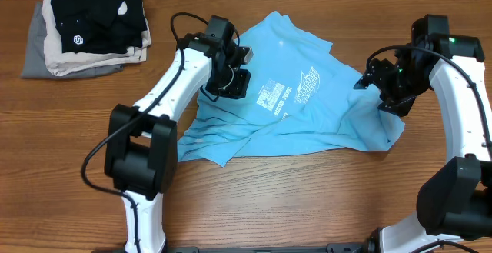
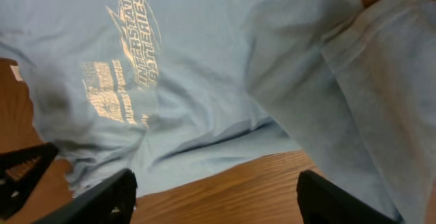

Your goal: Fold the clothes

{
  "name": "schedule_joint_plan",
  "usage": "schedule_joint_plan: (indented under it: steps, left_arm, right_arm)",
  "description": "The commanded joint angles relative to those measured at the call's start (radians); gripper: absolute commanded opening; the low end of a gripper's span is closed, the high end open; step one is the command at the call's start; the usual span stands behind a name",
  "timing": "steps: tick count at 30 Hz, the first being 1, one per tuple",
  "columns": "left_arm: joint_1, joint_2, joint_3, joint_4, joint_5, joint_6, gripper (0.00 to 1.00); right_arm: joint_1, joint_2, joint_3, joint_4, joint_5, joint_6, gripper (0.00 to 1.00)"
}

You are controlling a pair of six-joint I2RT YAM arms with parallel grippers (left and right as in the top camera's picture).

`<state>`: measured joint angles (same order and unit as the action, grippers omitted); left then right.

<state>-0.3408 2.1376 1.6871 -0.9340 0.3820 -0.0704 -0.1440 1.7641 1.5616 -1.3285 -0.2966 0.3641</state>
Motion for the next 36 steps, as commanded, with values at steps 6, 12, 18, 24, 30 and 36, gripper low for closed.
schedule_joint_plan:
  steps: [6, 12, 18, 24, 30, 36]
  left_arm:
    - [-0.006, 0.116, -0.015, -0.003, 0.004, -0.012, 0.04]
    - [-0.005, 0.132, -0.015, 0.0, -0.021, -0.012, 0.04]
    - [-0.002, 0.132, -0.015, -0.014, -0.105, -0.016, 0.04]
    - [0.008, 0.132, -0.015, -0.013, -0.104, -0.016, 0.04]
    - [0.016, 0.132, -0.015, -0.02, -0.104, -0.016, 0.04]
    - [0.045, 0.131, -0.007, -0.04, -0.101, -0.016, 0.04]
  right_arm:
    - [0.001, 0.018, -0.016, -0.024, 0.079, 0.006, 0.8]
    - [-0.001, 0.019, -0.137, 0.017, 0.184, 0.061, 0.85]
    - [-0.023, 0.02, -0.269, 0.091, 0.306, 0.138, 0.91]
    - [-0.045, 0.021, -0.312, 0.163, 0.311, 0.139, 0.67]
    - [-0.083, 0.02, -0.312, 0.182, 0.334, 0.173, 0.04]
    - [-0.171, 0.02, -0.306, 0.18, 0.389, 0.19, 0.04]
